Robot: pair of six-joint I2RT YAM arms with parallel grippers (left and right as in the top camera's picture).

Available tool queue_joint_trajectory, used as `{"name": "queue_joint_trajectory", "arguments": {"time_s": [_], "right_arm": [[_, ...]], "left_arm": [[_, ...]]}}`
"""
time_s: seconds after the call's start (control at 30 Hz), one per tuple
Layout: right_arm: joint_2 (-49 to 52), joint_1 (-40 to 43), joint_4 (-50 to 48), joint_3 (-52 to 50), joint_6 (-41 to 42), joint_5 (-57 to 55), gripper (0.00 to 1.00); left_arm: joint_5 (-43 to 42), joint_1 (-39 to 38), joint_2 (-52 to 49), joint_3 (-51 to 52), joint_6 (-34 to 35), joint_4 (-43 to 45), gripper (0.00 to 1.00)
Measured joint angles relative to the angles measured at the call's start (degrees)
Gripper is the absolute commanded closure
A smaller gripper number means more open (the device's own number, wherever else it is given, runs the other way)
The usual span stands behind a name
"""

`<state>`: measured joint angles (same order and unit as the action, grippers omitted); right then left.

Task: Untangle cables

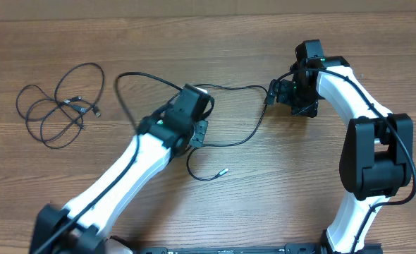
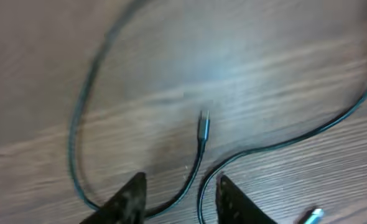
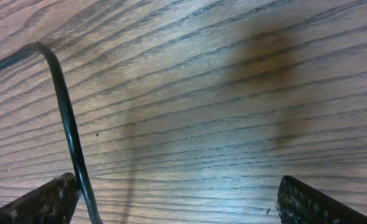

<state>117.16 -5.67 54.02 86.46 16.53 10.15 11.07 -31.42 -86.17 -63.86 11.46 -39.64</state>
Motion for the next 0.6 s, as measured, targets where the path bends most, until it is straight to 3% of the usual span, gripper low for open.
{"name": "queue_joint_trajectory", "arguments": {"time_s": [0.2,0.3,0.5,0.6], "right_arm": [[0.0,0.0,0.0,0.0,0.0,0.0,0.0],[0.0,0.0,0.0,0.0,0.0,0.0,0.0],[0.0,0.0,0.0,0.0,0.0,0.0,0.0],[0.0,0.0,0.0,0.0,0.0,0.0,0.0]], "left_arm": [[-5.2,0.0,-12.9,0.0,-4.4,0.8,0.37],[-7.9,0.0,-17.5,0.0,-7.2,2.5,0.34],[-9.6,0.0,-21.0,-0.2,-8.7,3.4,0.34],[-9.9,0.0,-21.0,-0.2,-10.0,2.1,0.48]]}}
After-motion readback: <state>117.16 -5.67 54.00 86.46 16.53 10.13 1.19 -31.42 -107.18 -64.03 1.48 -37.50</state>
